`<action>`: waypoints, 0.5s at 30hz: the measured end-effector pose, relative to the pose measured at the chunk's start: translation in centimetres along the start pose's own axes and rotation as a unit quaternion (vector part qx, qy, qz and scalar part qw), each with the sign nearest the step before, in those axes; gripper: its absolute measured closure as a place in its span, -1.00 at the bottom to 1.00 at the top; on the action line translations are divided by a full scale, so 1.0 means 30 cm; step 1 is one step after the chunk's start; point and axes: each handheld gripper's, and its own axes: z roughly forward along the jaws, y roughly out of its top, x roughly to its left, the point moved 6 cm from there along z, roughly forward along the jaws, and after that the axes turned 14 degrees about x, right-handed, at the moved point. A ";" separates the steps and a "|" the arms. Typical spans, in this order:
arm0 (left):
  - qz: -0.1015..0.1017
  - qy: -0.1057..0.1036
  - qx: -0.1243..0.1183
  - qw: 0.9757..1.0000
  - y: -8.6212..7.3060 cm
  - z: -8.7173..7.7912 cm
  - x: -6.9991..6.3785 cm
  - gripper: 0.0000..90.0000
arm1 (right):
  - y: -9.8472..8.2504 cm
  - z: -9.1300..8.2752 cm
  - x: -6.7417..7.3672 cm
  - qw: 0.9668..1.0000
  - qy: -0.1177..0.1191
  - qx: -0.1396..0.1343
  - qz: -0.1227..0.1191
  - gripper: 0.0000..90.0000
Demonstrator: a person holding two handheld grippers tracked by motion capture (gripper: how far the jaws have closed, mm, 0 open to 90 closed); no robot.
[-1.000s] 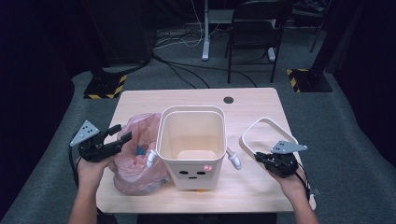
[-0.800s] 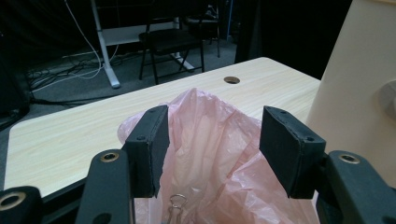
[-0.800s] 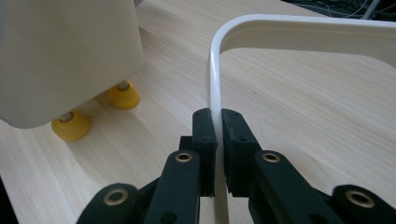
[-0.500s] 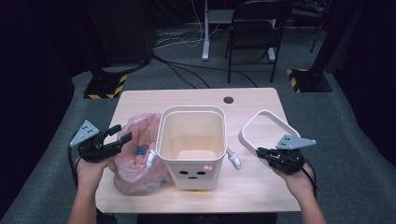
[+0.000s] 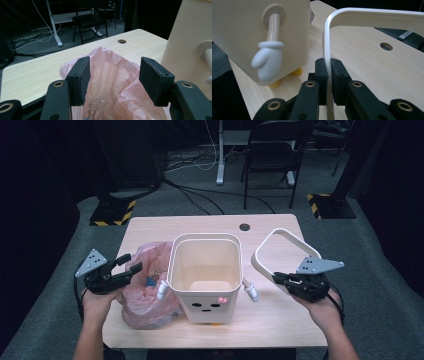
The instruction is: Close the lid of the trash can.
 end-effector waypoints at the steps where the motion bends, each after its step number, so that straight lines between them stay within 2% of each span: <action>1: 0.001 -0.001 0.001 1.000 0.000 -0.001 -0.001 -0.07 | 0.006 -0.004 0.001 1.000 0.001 -0.001 0.000 0.87; 7: 0.004 -0.004 0.005 1.000 0.001 0.000 -0.005 -0.08 | 0.029 -0.033 0.001 1.000 0.000 0.000 -0.006 0.87; 15: 0.006 -0.006 0.004 1.000 0.004 -0.004 -0.012 -0.08 | 0.061 -0.083 0.004 1.000 0.001 -0.011 -0.015 0.87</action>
